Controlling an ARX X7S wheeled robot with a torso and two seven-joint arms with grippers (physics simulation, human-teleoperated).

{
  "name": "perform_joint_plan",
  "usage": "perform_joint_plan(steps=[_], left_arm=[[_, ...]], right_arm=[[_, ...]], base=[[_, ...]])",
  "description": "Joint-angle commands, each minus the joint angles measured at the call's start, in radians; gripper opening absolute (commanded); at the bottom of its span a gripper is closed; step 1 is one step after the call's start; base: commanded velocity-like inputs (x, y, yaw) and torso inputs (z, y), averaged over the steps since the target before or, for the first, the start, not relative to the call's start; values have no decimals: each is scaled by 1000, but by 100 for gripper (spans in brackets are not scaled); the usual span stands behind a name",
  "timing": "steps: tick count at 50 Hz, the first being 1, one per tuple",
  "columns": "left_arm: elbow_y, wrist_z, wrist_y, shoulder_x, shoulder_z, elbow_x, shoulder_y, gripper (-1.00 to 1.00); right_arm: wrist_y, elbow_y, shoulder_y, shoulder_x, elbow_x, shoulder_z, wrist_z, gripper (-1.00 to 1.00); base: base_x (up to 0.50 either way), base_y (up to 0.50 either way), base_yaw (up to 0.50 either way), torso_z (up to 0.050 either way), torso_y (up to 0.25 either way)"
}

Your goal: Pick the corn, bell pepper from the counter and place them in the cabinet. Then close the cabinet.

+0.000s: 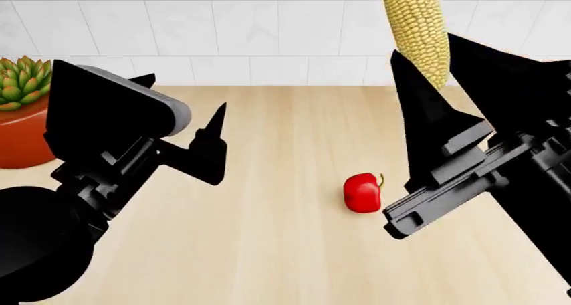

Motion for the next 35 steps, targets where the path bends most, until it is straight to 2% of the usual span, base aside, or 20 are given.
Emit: perform_joint_plan(steps=[1, 10, 22, 35], left_arm=[[-4, -2, 13, -3, 3, 9, 2, 100], [-4, -2, 25, -4, 4, 13, 7, 100], [-8, -1, 38, 6, 22, 28, 4, 100], [-17, 13, 60, 7, 39, 53, 6, 100]], right_arm=[[-2, -12, 279, -85, -19, -104, 101, -100], [11, 6, 416, -168, -80, -151, 132, -100], [45, 153, 615, -223, -127, -216, 171, -100], [75, 350, 747, -287, -307, -287, 83, -100]], base=[[0, 0, 0, 0, 0], [0, 0, 0, 0, 0], [0, 0, 0, 0, 0], [0, 0, 0, 0, 0]])
